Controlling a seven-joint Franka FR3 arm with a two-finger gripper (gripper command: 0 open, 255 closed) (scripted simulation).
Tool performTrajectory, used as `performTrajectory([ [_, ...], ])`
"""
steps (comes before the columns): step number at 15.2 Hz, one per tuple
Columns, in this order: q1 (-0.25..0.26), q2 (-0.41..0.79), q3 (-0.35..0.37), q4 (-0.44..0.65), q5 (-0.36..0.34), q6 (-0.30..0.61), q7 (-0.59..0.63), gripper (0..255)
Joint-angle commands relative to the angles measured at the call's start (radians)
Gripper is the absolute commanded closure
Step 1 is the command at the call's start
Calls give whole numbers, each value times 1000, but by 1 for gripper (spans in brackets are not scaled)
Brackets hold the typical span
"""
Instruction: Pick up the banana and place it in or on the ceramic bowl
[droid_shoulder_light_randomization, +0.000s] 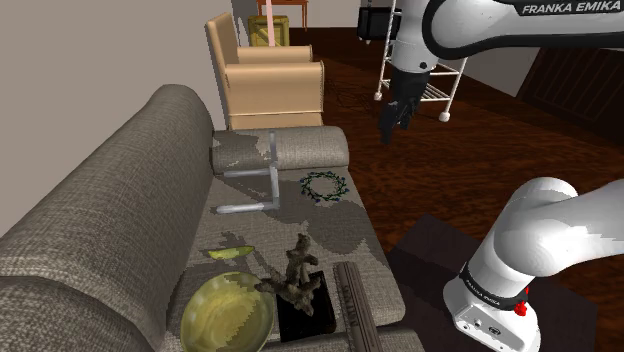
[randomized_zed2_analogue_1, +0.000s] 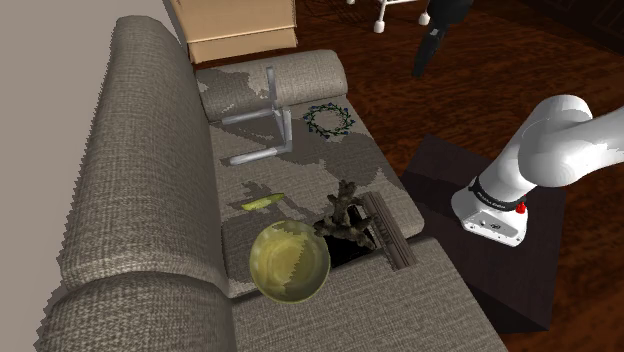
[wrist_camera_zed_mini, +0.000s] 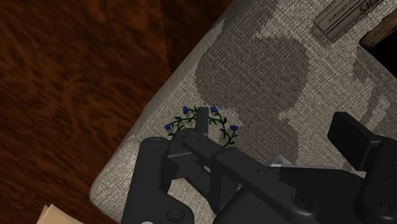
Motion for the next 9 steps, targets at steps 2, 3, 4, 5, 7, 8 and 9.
performTrajectory([
  [2,9,27,6,-4,4,32,-7,0],
  [3,18,54,12,-6,7,64,-15,0],
  [4,26,82,18,-8,11,95,-22,0],
  [5,35,111,24,-8,14,126,-29,0],
  [7,52,171,37,-5,20,186,-44,0],
  [8,60,202,44,-2,22,216,-51,0],
  [9,67,233,51,2,24,245,-58,0],
])
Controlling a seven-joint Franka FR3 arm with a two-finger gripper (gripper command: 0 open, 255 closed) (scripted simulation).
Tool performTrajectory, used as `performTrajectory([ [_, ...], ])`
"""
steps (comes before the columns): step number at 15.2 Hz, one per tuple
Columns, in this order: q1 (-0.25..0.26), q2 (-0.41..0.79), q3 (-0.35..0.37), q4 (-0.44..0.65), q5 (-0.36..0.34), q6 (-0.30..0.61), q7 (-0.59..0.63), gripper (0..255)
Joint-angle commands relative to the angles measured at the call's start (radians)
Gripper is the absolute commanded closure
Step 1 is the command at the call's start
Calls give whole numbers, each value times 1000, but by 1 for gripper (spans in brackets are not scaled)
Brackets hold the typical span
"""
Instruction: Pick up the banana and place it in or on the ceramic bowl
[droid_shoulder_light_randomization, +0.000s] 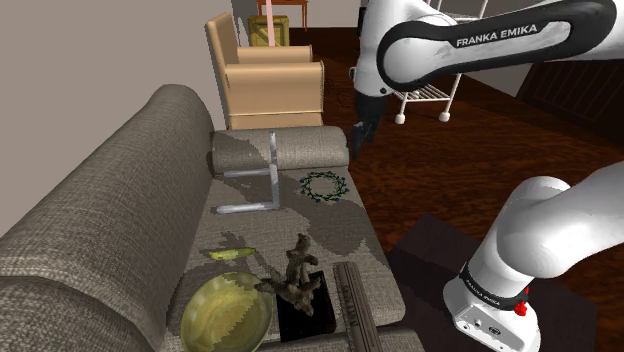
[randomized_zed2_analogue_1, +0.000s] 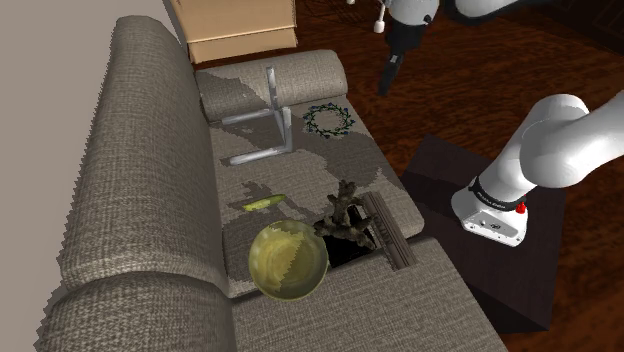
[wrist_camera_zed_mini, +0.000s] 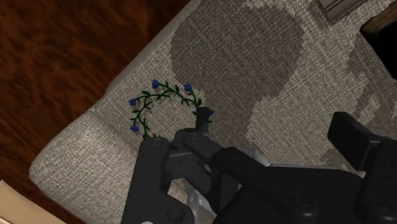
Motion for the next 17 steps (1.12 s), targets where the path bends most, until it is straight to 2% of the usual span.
performTrajectory([
  [1,18,66,17,11,6,60,-11,0],
  [9,71,329,78,89,-1,258,-59,0],
  [17,119,599,140,224,-58,400,-82,0],
])
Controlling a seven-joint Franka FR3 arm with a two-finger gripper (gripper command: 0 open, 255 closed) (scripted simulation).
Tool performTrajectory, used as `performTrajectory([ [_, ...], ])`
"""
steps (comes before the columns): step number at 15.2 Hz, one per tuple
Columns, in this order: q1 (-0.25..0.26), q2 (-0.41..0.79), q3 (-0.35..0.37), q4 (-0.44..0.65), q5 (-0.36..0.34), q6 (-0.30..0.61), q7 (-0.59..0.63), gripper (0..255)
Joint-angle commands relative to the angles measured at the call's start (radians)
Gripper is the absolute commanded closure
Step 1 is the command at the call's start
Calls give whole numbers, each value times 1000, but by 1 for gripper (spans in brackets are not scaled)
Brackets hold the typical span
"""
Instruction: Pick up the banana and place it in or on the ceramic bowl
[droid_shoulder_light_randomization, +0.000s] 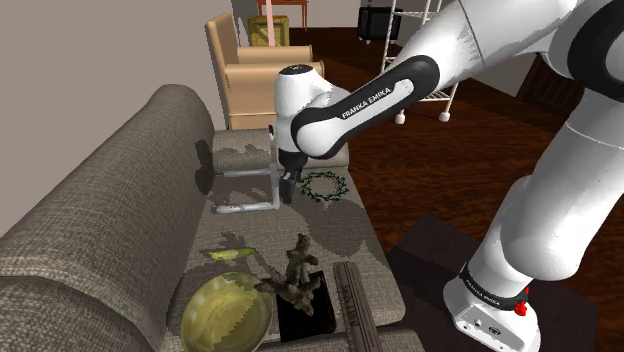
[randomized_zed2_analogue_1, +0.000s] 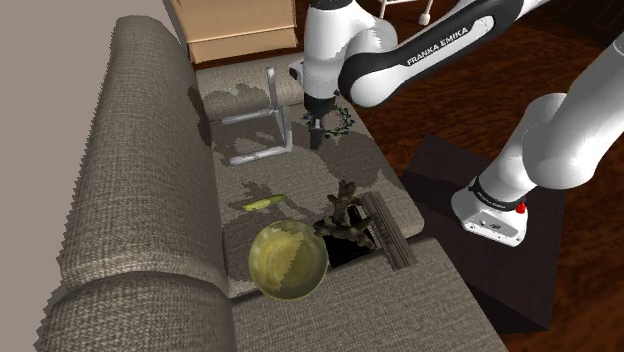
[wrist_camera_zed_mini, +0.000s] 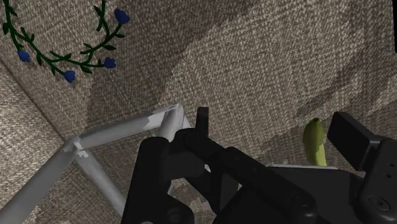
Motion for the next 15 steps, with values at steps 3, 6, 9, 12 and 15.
performTrajectory([
  [3,28,128,26,83,-42,47,-7,0],
  [6,55,228,39,153,-81,76,-8,0],
  [9,86,327,49,229,-122,97,-10,0],
  [12,122,425,54,311,-162,111,-15,0],
  [15,162,521,57,399,-198,117,-24,0],
])
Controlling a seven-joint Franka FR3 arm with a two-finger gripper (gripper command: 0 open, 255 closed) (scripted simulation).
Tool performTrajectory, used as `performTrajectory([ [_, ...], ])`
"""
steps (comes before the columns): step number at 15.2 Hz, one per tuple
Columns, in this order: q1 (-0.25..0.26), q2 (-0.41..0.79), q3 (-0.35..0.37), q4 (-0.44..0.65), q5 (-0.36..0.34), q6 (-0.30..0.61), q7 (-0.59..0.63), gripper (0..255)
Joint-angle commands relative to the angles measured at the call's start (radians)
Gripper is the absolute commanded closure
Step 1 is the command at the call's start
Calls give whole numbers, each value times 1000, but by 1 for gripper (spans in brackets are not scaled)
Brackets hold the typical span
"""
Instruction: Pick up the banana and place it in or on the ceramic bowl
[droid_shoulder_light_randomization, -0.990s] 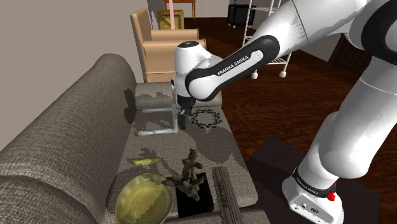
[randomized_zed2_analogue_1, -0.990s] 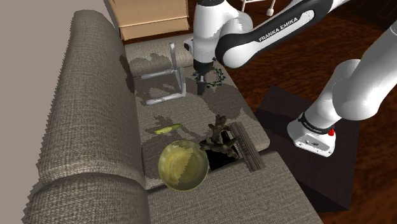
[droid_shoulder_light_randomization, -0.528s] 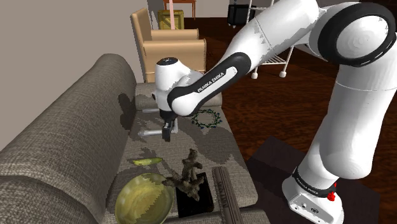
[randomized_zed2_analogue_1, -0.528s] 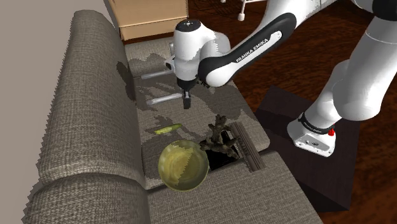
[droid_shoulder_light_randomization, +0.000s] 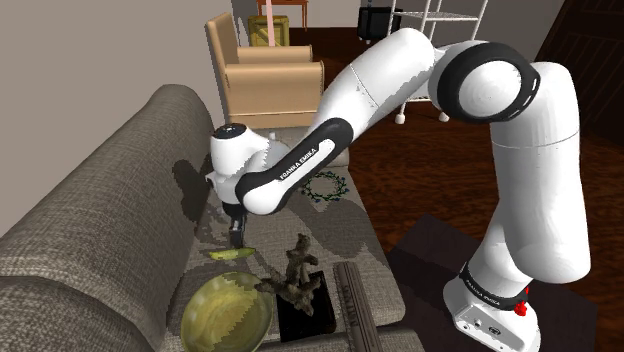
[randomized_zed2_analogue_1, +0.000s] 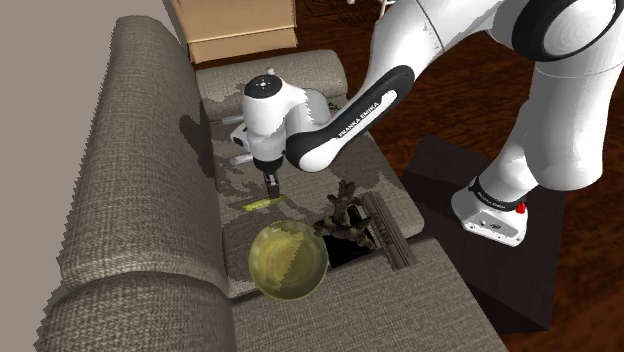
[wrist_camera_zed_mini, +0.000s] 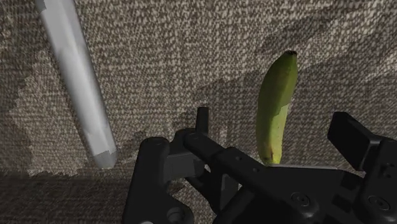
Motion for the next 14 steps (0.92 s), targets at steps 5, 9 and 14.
performTrajectory([
  [5,51,122,-3,103,-43,16,-4,0],
  [9,61,164,-15,114,-57,47,4,0],
  [14,65,181,-20,120,-62,59,7,0],
])
